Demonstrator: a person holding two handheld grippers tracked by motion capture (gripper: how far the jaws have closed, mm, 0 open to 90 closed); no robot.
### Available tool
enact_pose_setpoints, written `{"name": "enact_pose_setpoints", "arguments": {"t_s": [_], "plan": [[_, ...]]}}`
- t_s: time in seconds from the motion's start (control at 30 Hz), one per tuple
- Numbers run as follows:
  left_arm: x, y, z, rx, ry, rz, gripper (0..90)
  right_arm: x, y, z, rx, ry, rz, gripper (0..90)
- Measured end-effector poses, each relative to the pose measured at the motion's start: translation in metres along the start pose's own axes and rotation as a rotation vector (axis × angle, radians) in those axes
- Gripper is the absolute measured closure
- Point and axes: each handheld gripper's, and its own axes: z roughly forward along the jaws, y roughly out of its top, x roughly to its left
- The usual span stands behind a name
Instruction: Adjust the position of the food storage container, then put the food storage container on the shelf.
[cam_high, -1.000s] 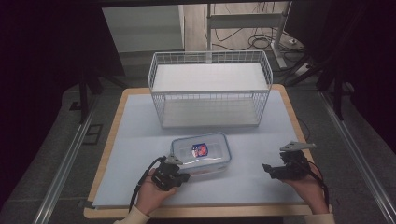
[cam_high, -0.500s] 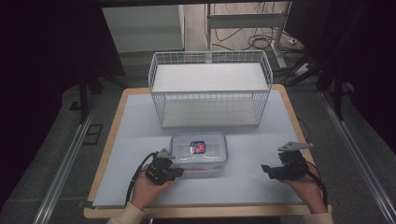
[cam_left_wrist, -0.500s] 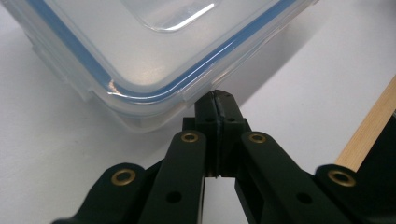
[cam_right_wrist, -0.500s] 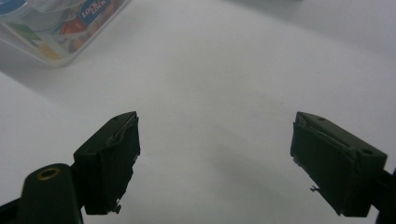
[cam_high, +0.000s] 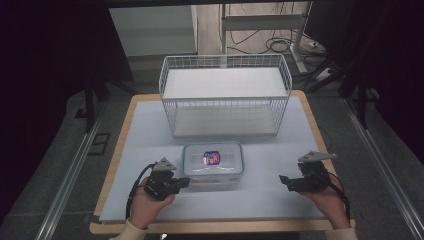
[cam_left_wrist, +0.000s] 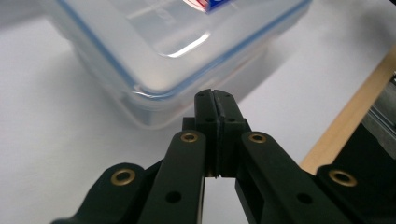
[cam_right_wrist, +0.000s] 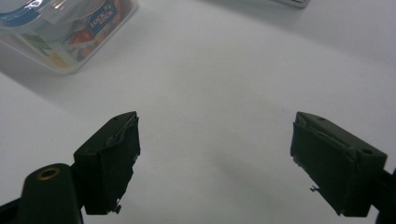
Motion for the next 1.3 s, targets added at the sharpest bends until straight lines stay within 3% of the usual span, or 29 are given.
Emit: {"name": "enact_pose_setpoints", "arguments": {"t_s": [0.13, 0.27, 0.37, 0.6, 0.8, 0.97, 1.1, 1.2, 1.3], "plan": [[0.009, 0.001, -0.010, -0.025, 0.024, -0.021, 88.9, 0.002, 0.001, -0.002, -0.007, -0.001, -0.007, 15.5], [0.021, 0.001, -0.018, -0.051, 0.051, -0.050, 87.4, 0.002, 0.003, -0.004, -0.033, 0.039, 0.006, 15.5], [0.024, 0.000, -0.018, -0.060, 0.062, -0.062, 82.6, 0.002, 0.004, -0.003, -0.031, 0.040, 0.006, 15.5], [0.030, 0.001, -0.021, -0.112, 0.109, -0.127, 44.4, 0.002, 0.004, -0.002, -0.027, 0.037, 0.006, 15.4], [0.037, 0.004, -0.019, -0.129, 0.077, -0.168, 29.3, 0.003, 0.010, -0.002, -0.042, 0.057, 0.004, 15.5], [0.046, 0.009, -0.015, -0.114, 0.065, -0.196, 24.2, 0.006, 0.017, 0.003, -0.039, 0.083, 0.004, 15.4], [0.054, 0.015, -0.012, -0.108, 0.051, -0.233, 20.7, 0.008, 0.026, 0.007, -0.053, 0.118, 0.036, 15.3], [0.060, 0.021, -0.005, -0.104, 0.000, -0.270, 19.4, 0.015, 0.036, 0.012, -0.055, 0.163, 0.035, 14.3], [0.062, 0.022, -0.002, -0.093, -0.017, -0.278, 18.6, 0.017, 0.039, 0.015, -0.057, 0.195, 0.055, 13.8]]}}
